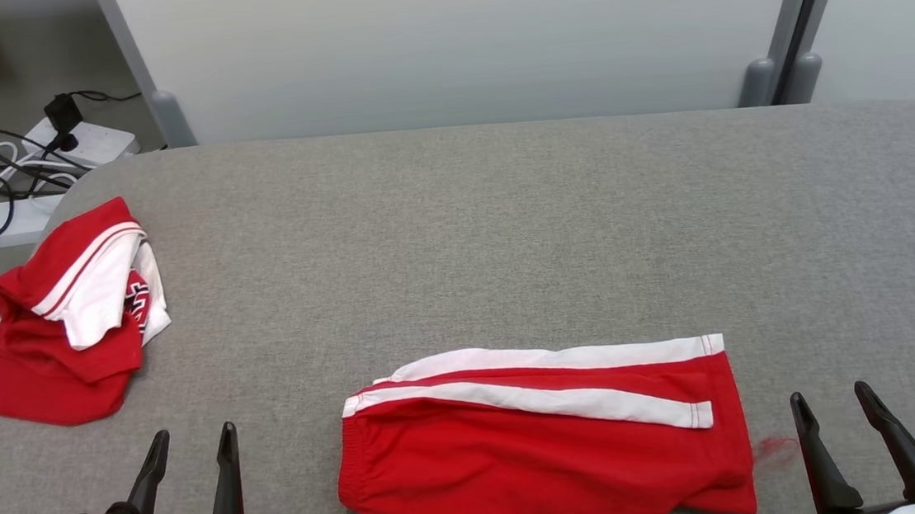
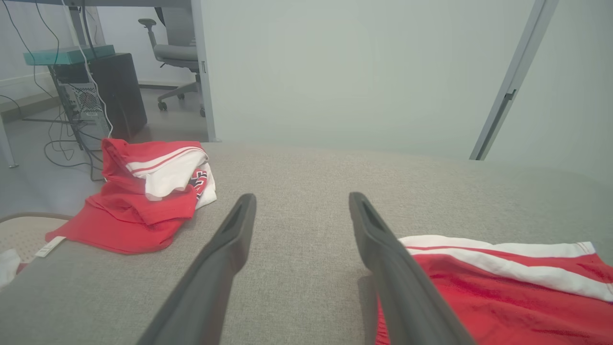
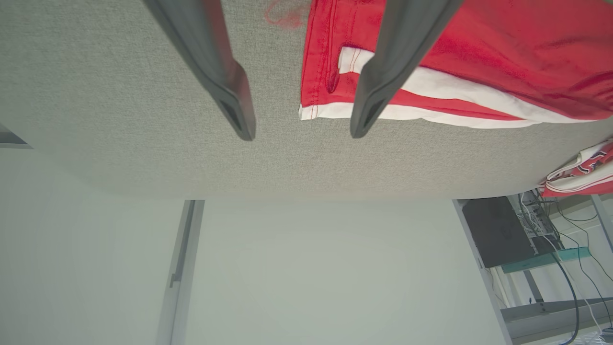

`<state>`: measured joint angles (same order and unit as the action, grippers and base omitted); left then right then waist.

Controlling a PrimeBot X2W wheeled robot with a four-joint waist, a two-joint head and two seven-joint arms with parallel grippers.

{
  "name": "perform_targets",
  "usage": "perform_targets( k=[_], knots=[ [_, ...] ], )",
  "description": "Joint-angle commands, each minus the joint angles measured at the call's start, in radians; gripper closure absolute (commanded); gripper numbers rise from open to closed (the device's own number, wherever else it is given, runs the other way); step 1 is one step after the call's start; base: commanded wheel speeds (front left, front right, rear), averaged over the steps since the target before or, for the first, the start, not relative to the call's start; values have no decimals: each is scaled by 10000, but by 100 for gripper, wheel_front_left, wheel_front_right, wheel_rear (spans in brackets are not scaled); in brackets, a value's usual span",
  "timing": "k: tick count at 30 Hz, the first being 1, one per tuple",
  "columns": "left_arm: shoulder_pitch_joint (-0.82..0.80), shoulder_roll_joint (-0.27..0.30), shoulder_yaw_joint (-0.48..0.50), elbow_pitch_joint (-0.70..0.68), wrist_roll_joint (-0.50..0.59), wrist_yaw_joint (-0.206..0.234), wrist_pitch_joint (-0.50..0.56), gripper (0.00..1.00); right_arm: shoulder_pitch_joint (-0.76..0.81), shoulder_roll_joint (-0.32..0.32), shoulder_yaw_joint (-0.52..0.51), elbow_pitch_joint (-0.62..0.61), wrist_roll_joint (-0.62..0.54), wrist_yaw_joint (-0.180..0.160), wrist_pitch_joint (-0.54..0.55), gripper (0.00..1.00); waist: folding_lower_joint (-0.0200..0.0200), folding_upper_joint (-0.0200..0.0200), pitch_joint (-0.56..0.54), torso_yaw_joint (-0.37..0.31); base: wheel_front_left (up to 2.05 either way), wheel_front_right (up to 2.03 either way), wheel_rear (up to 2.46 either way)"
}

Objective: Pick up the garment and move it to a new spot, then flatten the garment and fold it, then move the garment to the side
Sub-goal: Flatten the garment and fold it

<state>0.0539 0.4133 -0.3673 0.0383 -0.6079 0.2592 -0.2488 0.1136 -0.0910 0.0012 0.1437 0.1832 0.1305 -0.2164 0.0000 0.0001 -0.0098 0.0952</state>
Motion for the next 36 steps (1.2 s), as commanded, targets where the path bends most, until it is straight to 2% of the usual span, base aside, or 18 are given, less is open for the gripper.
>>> perform_targets(
  k=[1, 10, 26, 36],
  knots=[
    [-273, 146, 521, -175, 142, -93, -127, 0, -134, -93, 193, -271, -32, 2, -175, 0, 0, -1, -19, -84, 0, 0, 0],
    [-167, -166, 999, -44, 564, -443, -128, 0, -72, -29, 360, 87, 30, 2, -293, 0, 0, -1, -74, -361, 0, 0, 0],
    [-306, -355, 1069, -43, 878, -634, -129, 0, -544, -156, 521, 735, 176, 2, -33, 0, 0, -1, 120, -167, 0, 0, 0],
    [-895, -595, 721, 96, 954, -850, -121, 0, -1954, -859, 1750, 2903, 591, 2, 619, 0, 0, -1, 570, 321, 0, 0, 0]
  ],
)
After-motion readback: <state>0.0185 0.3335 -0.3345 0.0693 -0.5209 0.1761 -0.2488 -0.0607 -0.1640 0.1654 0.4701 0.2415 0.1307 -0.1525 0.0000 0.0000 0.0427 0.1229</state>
